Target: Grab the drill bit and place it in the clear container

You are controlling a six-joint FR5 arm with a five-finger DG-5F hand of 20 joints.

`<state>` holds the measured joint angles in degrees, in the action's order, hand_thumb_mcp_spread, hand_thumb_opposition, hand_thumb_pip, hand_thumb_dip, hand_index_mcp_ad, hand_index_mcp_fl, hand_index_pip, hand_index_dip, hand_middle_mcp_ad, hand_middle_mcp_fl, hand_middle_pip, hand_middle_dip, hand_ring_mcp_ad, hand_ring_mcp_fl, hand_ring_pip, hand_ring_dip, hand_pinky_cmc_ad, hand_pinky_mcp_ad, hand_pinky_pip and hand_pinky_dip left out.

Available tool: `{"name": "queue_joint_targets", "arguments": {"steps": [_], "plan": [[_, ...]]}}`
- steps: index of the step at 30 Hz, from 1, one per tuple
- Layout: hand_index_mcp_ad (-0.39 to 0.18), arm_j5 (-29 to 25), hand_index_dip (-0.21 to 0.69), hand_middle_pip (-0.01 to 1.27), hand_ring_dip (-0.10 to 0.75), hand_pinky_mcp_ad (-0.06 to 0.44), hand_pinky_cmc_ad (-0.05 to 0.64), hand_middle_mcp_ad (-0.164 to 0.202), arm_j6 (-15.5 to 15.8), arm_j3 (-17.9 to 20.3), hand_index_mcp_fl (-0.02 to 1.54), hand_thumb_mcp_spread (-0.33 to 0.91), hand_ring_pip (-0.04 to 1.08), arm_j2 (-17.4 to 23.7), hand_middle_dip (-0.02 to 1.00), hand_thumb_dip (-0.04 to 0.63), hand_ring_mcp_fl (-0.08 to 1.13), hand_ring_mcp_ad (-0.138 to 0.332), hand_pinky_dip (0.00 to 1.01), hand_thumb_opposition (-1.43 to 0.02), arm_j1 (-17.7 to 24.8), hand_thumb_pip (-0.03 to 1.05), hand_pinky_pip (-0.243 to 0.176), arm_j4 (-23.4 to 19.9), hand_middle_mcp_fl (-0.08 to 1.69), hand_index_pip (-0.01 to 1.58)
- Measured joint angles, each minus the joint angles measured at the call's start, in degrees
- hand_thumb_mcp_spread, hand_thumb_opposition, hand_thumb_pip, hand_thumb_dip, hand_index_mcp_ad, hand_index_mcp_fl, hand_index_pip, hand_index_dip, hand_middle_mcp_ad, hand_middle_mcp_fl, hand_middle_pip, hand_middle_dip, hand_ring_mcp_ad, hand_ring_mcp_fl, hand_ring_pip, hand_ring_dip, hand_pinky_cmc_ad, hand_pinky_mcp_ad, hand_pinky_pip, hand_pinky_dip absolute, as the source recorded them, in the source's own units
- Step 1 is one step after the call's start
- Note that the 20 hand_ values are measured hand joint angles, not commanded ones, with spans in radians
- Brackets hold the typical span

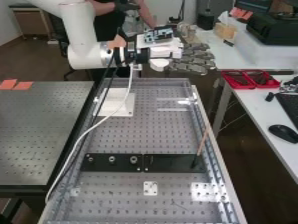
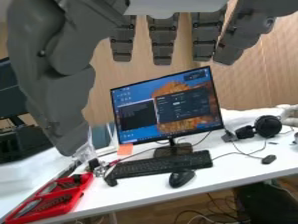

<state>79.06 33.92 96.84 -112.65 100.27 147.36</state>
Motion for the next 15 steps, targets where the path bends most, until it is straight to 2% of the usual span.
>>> {"name": "queue_joint_targets", "arguments": {"steps": [15], "plan": [[-0.138, -0.3, 0.148, 0.12, -0.038, 0.183, 0.311, 0.084, -0.1, 0.2, 0.04, 0.33, 0.09, 0.2, 0.18, 0.222, 0.01, 0.216, 0.18, -0.82, -0.1, 0.53, -0.108, -0.3, 0.01, 0.10]]}}
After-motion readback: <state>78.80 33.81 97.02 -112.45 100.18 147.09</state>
